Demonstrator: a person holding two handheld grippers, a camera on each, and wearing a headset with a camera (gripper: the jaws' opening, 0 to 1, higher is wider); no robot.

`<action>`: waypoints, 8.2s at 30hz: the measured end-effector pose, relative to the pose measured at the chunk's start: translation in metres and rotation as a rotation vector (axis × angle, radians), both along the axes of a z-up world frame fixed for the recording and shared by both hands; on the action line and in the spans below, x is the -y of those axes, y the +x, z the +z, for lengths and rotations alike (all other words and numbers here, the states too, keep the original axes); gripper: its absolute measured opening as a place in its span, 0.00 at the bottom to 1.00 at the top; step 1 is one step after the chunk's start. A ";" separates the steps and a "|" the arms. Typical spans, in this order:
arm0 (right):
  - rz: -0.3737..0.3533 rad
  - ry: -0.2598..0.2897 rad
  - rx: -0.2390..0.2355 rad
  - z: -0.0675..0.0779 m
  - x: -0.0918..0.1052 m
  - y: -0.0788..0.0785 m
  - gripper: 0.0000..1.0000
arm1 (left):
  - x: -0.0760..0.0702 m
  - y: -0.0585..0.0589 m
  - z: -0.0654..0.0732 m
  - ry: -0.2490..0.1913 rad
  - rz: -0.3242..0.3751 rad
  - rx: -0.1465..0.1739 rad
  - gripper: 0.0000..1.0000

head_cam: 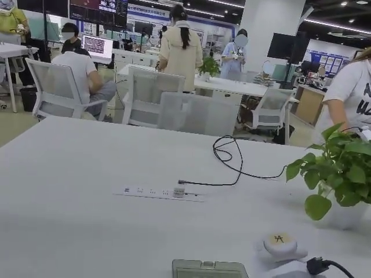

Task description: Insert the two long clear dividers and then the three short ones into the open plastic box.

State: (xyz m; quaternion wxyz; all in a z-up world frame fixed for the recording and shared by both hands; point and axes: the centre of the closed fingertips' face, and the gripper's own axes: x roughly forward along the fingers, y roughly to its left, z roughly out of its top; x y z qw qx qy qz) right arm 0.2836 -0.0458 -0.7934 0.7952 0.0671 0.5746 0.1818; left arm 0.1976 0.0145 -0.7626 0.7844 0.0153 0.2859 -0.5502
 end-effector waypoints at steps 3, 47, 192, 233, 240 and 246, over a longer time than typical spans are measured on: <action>0.024 -0.023 0.010 -0.001 0.000 0.000 0.07 | 0.000 0.001 0.000 0.000 0.002 0.000 0.94; 0.065 0.092 0.023 -0.028 -0.014 -0.002 0.11 | 0.003 0.002 -0.001 0.013 0.016 0.005 0.95; 1.246 -0.283 0.560 0.062 0.109 -0.026 0.33 | 0.028 0.033 0.080 -0.206 0.284 -0.097 0.84; 1.362 -0.285 0.738 0.128 0.026 -0.062 0.33 | 0.096 0.023 0.094 -0.450 0.223 -0.552 0.03; 1.367 -0.288 0.732 0.127 0.026 -0.062 0.33 | 0.096 0.023 0.093 -0.441 0.221 -0.542 0.00; 1.374 -0.294 0.738 0.127 0.025 -0.062 0.33 | 0.095 0.024 0.092 -0.453 0.241 -0.551 0.00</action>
